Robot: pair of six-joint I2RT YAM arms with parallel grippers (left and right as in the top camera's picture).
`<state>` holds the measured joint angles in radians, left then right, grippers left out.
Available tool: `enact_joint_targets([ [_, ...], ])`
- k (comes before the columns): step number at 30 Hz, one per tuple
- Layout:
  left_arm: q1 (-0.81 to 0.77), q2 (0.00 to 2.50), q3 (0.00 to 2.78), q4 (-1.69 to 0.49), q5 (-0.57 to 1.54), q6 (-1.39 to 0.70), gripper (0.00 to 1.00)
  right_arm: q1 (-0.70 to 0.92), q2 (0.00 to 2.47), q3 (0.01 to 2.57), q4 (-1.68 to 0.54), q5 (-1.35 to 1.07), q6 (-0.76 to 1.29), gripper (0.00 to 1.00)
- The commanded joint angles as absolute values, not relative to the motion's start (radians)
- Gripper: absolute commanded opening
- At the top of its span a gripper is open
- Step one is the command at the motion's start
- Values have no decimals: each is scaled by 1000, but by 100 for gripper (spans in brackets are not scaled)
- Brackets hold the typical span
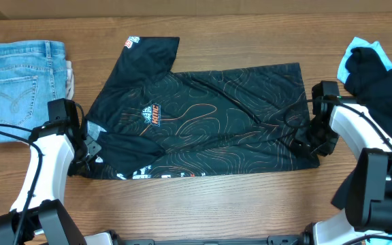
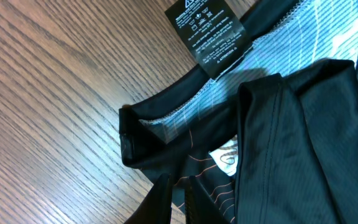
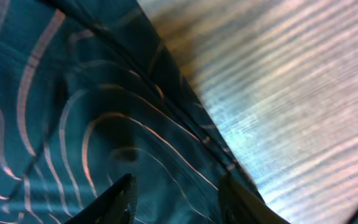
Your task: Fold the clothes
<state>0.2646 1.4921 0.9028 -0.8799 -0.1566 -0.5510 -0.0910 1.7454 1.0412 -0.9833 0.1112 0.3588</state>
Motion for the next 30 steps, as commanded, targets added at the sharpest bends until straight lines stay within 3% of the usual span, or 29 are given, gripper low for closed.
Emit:
enact_joint_targets([
  [1, 268, 1470, 911, -882, -152, -534, 12, -94, 1745, 1048, -1002, 146, 372, 47],
  [19, 268, 1470, 911, -883, -152, -527, 12, -94, 1745, 1046, -1065, 149, 371, 52],
  [30, 268, 1470, 911, -884, -152, -527, 12, -94, 1745, 1011, -1060, 145, 375, 51],
])
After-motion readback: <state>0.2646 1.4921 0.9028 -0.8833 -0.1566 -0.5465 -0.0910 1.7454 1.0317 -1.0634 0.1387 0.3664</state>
